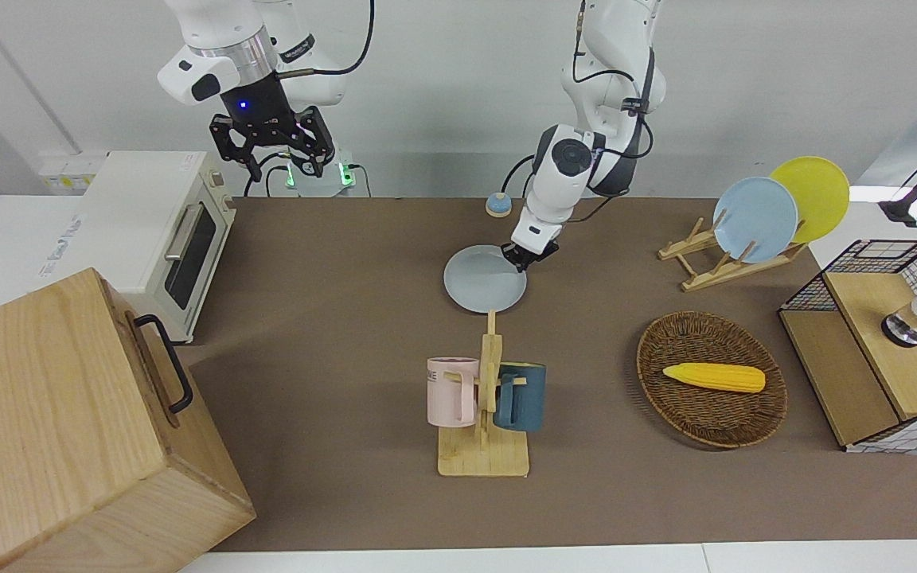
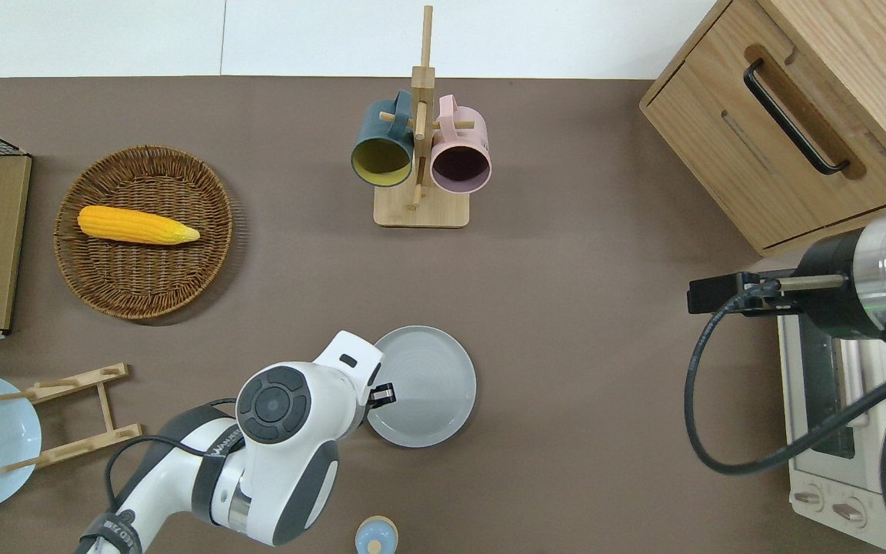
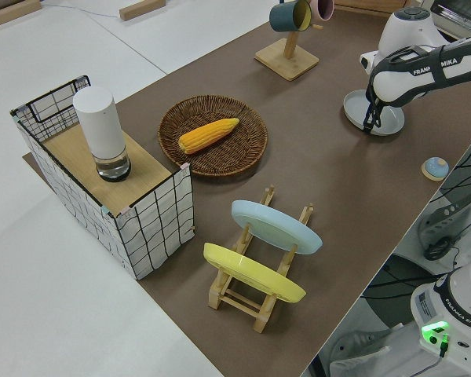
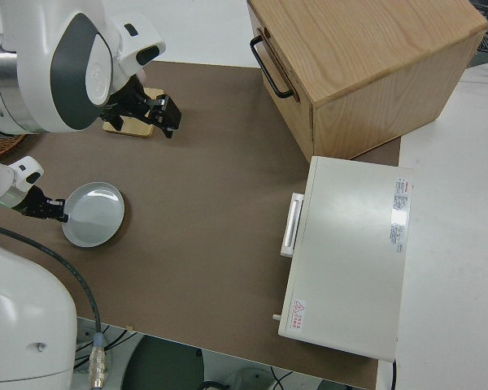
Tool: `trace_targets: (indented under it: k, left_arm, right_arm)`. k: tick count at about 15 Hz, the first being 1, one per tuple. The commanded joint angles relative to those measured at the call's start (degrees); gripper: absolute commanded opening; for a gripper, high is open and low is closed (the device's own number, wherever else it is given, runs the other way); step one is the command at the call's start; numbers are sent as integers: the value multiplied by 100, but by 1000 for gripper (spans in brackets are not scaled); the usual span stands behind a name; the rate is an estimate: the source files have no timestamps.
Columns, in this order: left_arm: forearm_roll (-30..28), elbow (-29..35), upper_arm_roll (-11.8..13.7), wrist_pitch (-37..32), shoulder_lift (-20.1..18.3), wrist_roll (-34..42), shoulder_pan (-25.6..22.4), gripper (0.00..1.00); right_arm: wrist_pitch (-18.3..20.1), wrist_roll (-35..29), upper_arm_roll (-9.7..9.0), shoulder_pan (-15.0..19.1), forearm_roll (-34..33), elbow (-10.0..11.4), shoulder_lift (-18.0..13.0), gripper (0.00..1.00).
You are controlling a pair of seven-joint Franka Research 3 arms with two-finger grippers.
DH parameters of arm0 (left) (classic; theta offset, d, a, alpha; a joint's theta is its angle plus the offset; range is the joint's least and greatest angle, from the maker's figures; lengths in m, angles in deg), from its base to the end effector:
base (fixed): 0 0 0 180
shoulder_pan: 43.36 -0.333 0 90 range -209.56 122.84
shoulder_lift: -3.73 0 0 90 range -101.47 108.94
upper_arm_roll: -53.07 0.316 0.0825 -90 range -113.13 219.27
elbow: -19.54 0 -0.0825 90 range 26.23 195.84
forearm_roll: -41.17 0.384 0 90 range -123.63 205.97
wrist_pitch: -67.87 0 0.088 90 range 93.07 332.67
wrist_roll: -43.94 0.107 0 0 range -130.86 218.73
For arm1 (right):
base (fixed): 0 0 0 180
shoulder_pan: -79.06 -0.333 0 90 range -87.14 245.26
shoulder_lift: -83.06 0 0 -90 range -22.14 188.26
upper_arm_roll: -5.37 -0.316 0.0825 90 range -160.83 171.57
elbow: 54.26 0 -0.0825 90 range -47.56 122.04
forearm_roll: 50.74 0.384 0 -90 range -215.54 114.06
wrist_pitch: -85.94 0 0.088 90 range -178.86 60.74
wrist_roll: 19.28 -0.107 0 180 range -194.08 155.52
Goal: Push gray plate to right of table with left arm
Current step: 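Push the gray plate with the left gripper toward the toaster oven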
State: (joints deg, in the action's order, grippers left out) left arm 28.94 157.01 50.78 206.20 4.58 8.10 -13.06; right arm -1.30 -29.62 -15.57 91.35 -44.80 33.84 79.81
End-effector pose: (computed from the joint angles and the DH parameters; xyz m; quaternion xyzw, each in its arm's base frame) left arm 0.4141 -0.2661 0.3089 0.9916 0.1077 -0.0399 0.0589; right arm 0.5243 0.0979 0.6649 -0.9989 0.0113 -0.0118 0.0441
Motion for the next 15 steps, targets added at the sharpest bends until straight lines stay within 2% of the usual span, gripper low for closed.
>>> trace_targets:
  k: [1, 6, 12, 15]
  left_arm:
    - [-77, -97, -236, 308, 223, -546, 108, 0]
    - [-77, -343, -676, 546, 460, -1135, 108, 0]
    - [-60, -625, -1045, 730, 716, -1645, 108, 0]
    - [-51, -713, -1125, 748, 759, -1760, 134, 0]
  right_arm:
    - [31, -12, -15, 37, 92, -83, 36, 996]
    - [31, -12, -15, 37, 92, -83, 36, 996]
    - [31, -12, -24, 37, 92, -83, 36, 996]
    - [31, -12, -15, 37, 92, -83, 36, 996]
